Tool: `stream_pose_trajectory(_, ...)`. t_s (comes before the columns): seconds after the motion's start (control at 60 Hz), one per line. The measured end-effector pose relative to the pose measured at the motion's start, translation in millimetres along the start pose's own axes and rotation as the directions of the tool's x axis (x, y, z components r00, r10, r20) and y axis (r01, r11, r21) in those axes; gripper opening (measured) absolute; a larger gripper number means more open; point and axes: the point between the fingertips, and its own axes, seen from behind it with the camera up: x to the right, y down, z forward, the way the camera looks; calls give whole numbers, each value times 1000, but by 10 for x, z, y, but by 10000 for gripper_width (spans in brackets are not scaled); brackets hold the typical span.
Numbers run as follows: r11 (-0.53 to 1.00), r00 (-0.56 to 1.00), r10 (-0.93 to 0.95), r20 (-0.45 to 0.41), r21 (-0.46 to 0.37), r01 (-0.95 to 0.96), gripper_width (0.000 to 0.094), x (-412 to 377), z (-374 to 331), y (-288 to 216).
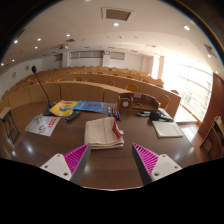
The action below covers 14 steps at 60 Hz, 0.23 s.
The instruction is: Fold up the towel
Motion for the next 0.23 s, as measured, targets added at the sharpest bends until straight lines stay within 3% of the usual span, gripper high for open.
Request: stream_pose_trajectory(0.233,1000,999,-6,-32,-2,6,849,-245,-651,236)
